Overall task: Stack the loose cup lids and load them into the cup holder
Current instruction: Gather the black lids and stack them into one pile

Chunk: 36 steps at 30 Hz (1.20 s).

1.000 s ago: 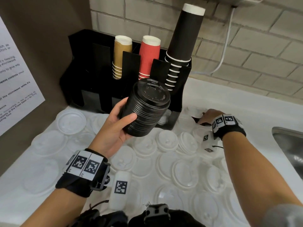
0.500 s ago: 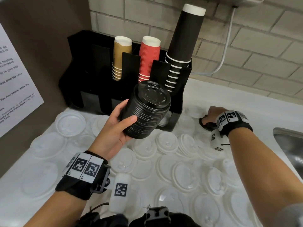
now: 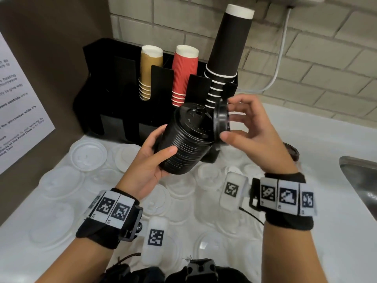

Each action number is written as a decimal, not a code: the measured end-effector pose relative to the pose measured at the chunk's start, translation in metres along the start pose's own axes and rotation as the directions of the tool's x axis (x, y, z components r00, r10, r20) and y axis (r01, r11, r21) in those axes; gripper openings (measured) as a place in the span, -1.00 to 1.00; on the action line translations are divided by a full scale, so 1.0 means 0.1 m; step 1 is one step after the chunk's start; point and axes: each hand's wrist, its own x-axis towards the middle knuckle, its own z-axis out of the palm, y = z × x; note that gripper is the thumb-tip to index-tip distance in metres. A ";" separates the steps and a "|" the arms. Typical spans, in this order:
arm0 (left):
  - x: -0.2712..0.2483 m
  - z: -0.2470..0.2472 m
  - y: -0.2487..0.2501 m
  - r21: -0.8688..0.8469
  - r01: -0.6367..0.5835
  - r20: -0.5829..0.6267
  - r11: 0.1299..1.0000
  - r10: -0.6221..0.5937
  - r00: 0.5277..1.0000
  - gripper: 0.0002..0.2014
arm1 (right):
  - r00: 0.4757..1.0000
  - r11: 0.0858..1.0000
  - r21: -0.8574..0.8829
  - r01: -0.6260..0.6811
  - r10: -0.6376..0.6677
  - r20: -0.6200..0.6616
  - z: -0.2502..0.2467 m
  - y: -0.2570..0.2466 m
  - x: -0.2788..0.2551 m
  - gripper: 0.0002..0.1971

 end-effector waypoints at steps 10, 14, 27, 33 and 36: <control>-0.01 -0.01 0.01 -0.005 0.004 -0.011 1.000 -0.004 1.000 -0.45 | 0.999 0.969 -0.245 0.036 -0.036 0.004 0.17 -0.14 0.12 -0.51; -0.01 -0.01 0.00 0.002 0.008 -0.024 1.000 -0.008 1.000 -0.39 | 0.998 0.954 -0.296 0.054 -0.048 0.028 0.19 -0.18 0.19 -0.56; -0.01 -0.02 0.00 -0.010 -0.006 -0.001 1.000 0.006 1.000 -0.41 | 0.997 0.948 -0.310 0.072 -0.069 0.020 0.24 -0.20 0.25 -0.55; 0.00 -0.04 -0.02 0.063 -0.004 0.047 0.998 0.001 0.999 -0.40 | 0.991 0.931 -0.354 0.091 -0.051 0.121 0.24 -0.23 0.31 -0.56; 0.01 -0.05 -0.04 0.065 0.006 0.049 0.998 -0.009 0.999 -0.38 | 0.986 0.929 -0.360 0.088 -0.031 0.162 0.24 -0.24 0.33 -0.55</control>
